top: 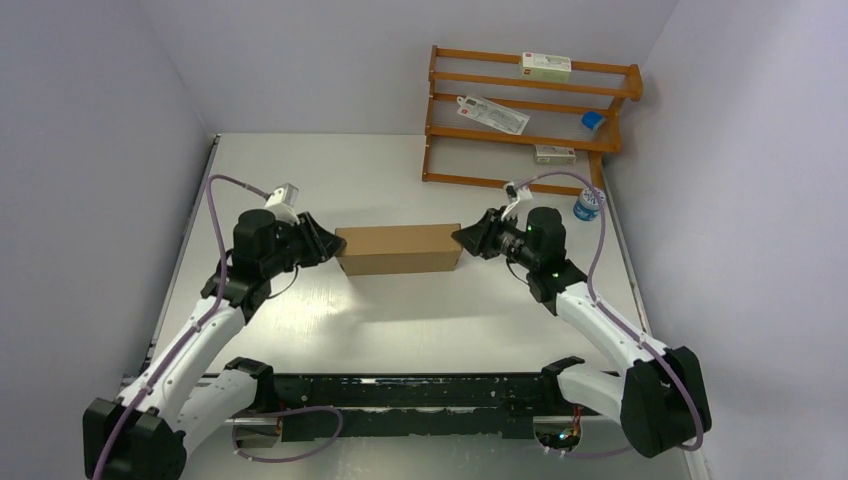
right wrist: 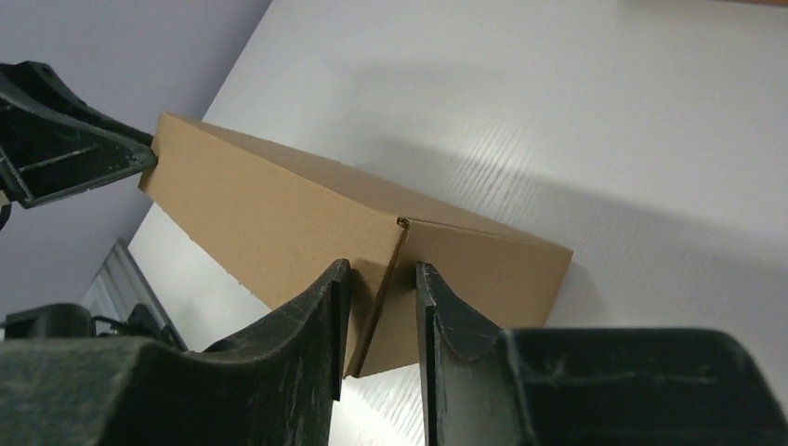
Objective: Fold the paper box
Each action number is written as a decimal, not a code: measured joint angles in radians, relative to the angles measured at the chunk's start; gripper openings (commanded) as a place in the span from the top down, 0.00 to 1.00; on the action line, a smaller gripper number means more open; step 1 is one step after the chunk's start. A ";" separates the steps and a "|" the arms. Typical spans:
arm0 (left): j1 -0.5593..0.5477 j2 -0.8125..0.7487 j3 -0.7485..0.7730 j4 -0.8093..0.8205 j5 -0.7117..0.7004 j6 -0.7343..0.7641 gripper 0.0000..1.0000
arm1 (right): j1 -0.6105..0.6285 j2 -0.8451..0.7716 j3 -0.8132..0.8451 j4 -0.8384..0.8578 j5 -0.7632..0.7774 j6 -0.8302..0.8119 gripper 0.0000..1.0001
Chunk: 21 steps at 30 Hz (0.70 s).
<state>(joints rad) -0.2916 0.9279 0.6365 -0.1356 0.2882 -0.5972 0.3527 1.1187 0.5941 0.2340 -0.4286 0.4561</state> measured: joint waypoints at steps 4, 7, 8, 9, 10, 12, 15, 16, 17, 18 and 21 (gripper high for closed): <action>0.000 -0.069 -0.057 0.000 0.021 -0.014 0.63 | 0.000 -0.058 -0.057 0.013 -0.026 -0.010 0.74; 0.000 -0.114 -0.095 0.005 0.033 -0.028 0.63 | 0.000 -0.098 -0.105 0.047 -0.037 -0.009 0.70; 0.000 -0.130 -0.109 0.006 0.037 -0.032 0.63 | 0.002 -0.112 -0.122 0.056 -0.040 -0.009 0.68; 0.000 -0.141 -0.121 0.004 0.040 -0.033 0.63 | 0.003 -0.124 -0.135 0.058 -0.044 -0.009 0.67; -0.001 -0.150 -0.137 -0.008 0.040 -0.032 0.62 | 0.006 -0.137 -0.155 0.048 -0.048 -0.010 0.66; -0.006 -0.155 -0.185 -0.059 0.047 -0.037 0.60 | 0.017 -0.145 -0.212 -0.005 -0.055 -0.013 0.65; -0.010 -0.166 -0.246 -0.138 0.057 -0.051 0.56 | 0.026 -0.148 -0.289 -0.109 -0.058 -0.012 0.61; -0.011 -0.175 -0.253 -0.157 0.057 -0.055 0.54 | 0.027 -0.154 -0.300 -0.132 -0.058 -0.011 0.60; -0.011 -0.185 -0.256 -0.172 0.056 -0.060 0.52 | 0.027 -0.163 -0.306 -0.154 -0.056 -0.011 0.59; -0.011 -0.195 -0.256 -0.180 0.055 -0.064 0.49 | 0.027 -0.171 -0.306 -0.166 -0.053 -0.011 0.57; -0.011 -0.213 -0.256 -0.181 0.039 -0.075 0.41 | 0.027 -0.180 -0.294 -0.179 -0.033 -0.010 0.51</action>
<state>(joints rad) -0.3031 0.7147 0.3809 -0.3168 0.3271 -0.6720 0.3798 0.9382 0.3004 0.0555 -0.4618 0.4461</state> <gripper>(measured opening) 0.518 0.433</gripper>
